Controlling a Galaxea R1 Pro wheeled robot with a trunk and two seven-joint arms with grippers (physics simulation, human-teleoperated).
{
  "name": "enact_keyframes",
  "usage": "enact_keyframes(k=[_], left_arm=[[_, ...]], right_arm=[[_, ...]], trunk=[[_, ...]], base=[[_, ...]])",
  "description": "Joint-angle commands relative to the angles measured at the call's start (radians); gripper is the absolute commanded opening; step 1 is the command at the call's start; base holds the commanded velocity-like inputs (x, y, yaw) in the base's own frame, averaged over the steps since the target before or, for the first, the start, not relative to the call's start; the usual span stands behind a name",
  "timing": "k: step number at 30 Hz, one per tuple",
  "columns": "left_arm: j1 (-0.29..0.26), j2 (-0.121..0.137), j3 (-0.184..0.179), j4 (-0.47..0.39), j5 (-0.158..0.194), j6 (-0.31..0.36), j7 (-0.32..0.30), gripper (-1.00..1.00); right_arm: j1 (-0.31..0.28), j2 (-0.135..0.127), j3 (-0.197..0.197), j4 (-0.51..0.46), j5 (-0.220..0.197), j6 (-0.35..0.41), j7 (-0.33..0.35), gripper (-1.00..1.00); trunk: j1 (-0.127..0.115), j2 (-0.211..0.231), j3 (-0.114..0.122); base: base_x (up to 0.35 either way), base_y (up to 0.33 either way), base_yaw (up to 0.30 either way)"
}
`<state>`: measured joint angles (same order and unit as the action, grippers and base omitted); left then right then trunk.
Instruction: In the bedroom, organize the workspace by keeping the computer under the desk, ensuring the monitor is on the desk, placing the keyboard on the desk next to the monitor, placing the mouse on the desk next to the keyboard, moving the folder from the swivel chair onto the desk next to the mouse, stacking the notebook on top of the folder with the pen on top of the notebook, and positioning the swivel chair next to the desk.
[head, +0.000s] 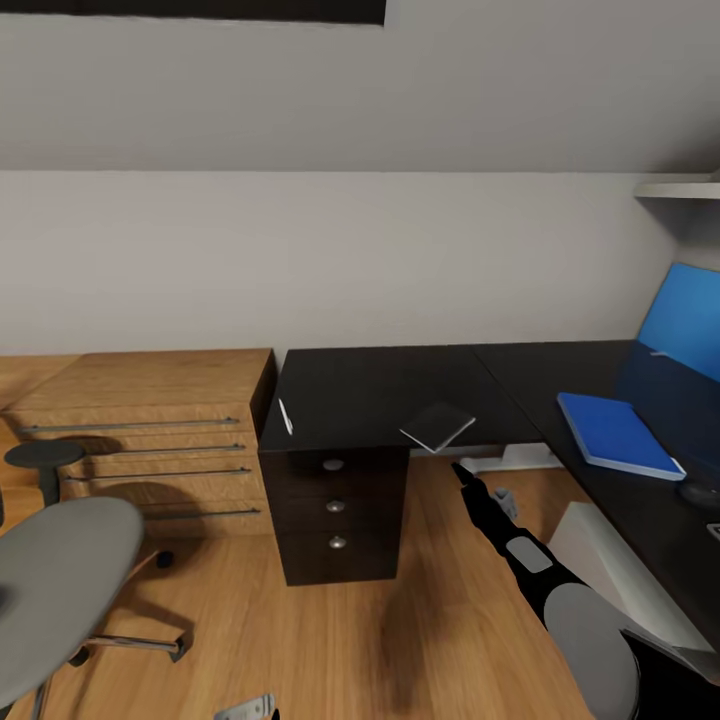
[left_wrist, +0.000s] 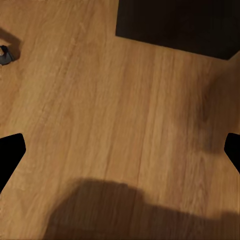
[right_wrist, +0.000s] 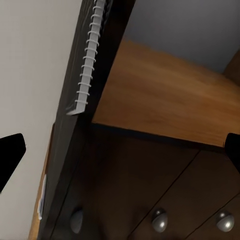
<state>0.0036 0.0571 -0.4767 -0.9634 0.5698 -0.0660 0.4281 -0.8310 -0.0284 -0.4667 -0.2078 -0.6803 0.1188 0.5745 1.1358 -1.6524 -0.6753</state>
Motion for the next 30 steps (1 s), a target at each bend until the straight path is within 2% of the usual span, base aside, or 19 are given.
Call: enact_keyframes(k=[1,12,21,30], left_arm=[[-0.001,0.001,-0.005,0.002,0.010,-0.007,0.006,1.00],[-0.001,0.001,-0.005,0.012,0.010,-0.005,0.005,1.00],[-0.001,0.001,-0.005,0.012,0.010,-0.005,0.005,1.00],[-0.001,0.000,-0.006,0.024,0.009,-0.005,0.005,1.00]], right_arm=[[0.000,0.000,-0.003,0.000,-0.010,0.019,0.003,1.00],[-0.001,-0.001,-0.006,-0.003,-0.015,0.167,0.003,1.00],[0.000,-0.001,-0.007,-0.004,-0.016,0.193,0.002,1.00],[0.000,-0.001,-0.007,-0.004,-0.017,0.197,0.002,1.00]], trunk=[[0.000,0.000,-0.001],[0.000,0.000,-0.001],[0.000,0.000,-0.001],[0.000,0.000,-0.001]], base=[[0.185,0.000,0.000],[0.146,0.000,0.000],[0.022,0.004,0.000],[0.117,0.061,0.000]])
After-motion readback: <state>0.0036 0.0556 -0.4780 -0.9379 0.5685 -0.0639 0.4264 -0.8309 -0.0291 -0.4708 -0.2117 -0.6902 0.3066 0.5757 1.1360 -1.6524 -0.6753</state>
